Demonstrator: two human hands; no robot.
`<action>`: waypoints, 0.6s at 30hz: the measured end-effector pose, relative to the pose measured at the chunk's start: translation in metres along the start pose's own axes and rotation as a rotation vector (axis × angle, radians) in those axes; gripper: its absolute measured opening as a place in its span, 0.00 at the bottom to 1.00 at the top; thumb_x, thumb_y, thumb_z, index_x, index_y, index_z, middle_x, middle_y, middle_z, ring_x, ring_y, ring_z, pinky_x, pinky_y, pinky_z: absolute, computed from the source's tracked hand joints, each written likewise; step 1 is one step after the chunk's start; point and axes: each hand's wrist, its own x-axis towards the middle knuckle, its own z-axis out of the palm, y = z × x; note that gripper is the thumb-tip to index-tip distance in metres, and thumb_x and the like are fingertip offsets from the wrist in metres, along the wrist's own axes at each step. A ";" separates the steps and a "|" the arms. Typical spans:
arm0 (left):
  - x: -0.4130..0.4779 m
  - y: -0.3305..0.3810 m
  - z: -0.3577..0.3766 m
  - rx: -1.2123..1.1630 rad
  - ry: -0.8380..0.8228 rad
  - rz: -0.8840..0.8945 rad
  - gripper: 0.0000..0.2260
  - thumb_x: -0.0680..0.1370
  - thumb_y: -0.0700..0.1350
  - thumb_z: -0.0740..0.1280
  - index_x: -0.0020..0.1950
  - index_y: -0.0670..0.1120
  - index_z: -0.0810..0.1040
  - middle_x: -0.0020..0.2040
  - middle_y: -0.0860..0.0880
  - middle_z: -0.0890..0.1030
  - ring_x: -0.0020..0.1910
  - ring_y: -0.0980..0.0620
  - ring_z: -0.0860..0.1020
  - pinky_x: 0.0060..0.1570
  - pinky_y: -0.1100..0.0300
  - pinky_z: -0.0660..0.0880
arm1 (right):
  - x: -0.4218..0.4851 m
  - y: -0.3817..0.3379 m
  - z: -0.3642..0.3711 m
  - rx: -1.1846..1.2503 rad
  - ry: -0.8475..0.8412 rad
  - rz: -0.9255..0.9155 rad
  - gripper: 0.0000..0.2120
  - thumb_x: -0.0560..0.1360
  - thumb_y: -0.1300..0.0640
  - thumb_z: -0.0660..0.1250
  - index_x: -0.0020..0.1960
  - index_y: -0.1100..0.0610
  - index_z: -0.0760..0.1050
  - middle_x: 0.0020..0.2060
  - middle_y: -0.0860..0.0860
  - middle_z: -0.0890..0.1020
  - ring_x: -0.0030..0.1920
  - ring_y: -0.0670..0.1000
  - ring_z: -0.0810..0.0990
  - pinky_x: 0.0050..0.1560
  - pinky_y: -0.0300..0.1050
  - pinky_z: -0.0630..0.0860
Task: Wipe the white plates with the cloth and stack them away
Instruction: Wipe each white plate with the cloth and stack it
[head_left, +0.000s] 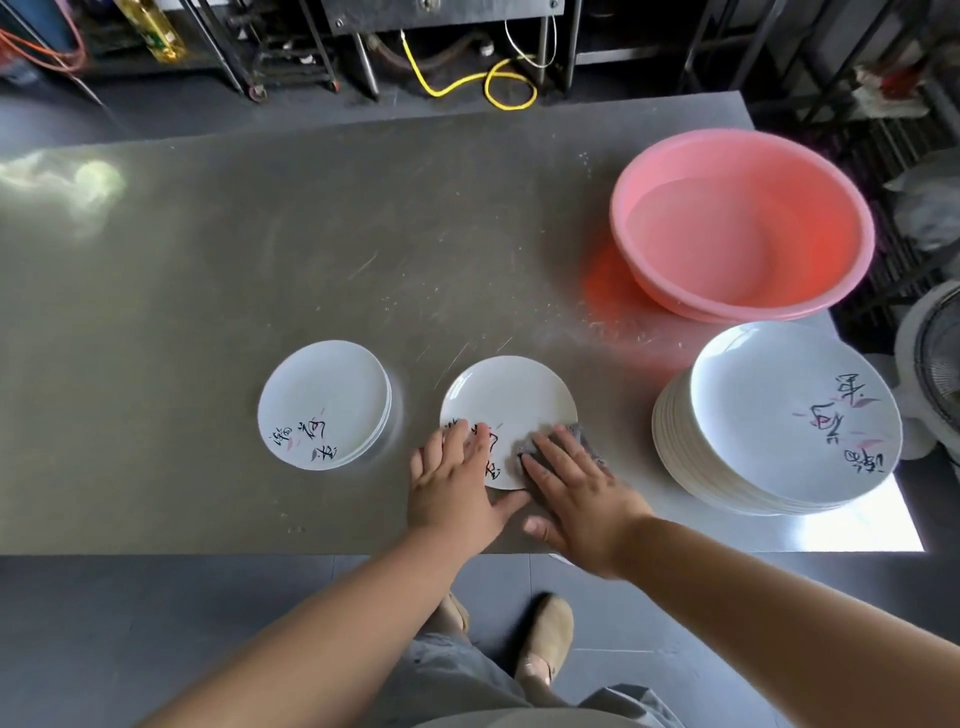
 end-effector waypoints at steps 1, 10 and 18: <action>-0.003 -0.001 -0.003 -0.002 0.013 0.024 0.44 0.69 0.79 0.59 0.78 0.55 0.69 0.74 0.53 0.68 0.73 0.46 0.65 0.69 0.49 0.59 | 0.006 0.007 -0.007 0.013 0.032 0.037 0.43 0.79 0.26 0.41 0.86 0.49 0.46 0.85 0.49 0.41 0.82 0.54 0.30 0.84 0.55 0.43; 0.003 -0.030 -0.008 -0.032 0.012 0.253 0.27 0.79 0.59 0.71 0.76 0.54 0.74 0.81 0.52 0.68 0.83 0.48 0.60 0.81 0.45 0.43 | -0.002 -0.007 0.006 0.041 0.091 0.088 0.44 0.79 0.26 0.45 0.86 0.53 0.48 0.85 0.52 0.42 0.82 0.58 0.29 0.81 0.56 0.37; -0.004 -0.020 0.002 -0.116 0.117 0.138 0.23 0.75 0.61 0.75 0.67 0.53 0.82 0.72 0.48 0.77 0.76 0.41 0.70 0.75 0.42 0.67 | 0.010 0.023 -0.003 -0.045 0.090 -0.010 0.40 0.78 0.28 0.42 0.85 0.48 0.51 0.85 0.48 0.48 0.84 0.54 0.37 0.81 0.53 0.33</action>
